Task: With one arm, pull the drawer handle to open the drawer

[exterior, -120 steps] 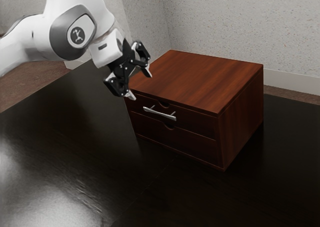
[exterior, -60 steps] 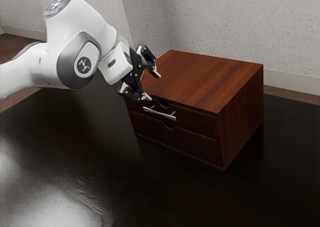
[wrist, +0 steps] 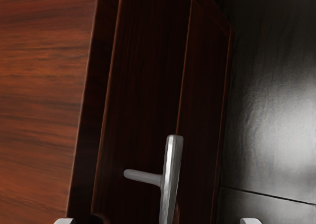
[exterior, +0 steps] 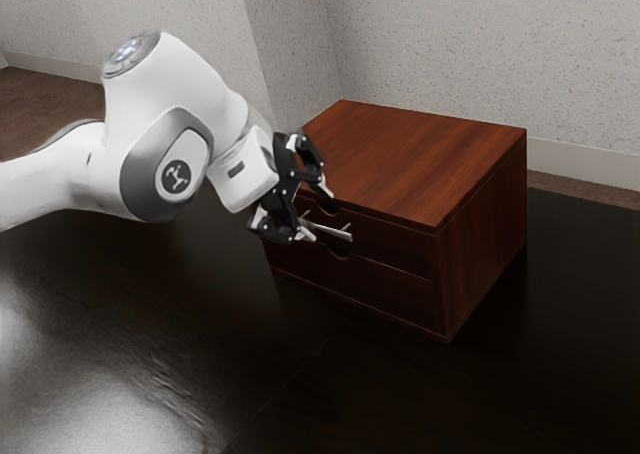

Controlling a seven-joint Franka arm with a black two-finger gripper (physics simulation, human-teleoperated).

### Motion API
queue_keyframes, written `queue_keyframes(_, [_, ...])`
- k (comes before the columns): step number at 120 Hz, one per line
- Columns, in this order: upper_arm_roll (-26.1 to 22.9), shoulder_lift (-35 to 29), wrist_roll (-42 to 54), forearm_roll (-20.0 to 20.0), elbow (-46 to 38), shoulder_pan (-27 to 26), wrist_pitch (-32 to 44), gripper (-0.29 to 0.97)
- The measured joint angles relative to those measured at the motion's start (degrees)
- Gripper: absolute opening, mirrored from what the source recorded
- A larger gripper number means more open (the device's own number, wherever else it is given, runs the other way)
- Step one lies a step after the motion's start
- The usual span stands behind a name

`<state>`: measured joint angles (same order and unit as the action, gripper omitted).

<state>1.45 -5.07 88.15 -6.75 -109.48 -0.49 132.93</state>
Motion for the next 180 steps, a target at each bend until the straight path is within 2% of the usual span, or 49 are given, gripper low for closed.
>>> queue_keyframes(62, [0.3, 0.6, -1.3, 0.2, -1.8, 0.9, 2.0, 0.24])
queue_keyframes(110, [0.3, 1.3, -2.1, 3.7, -2.0, 1.4, 3.0, 0.15])
queue_keyframes(180, [0.0, 1.8, -4.0, 3.6, -2.5, 0.5, 3.5, 0.02])
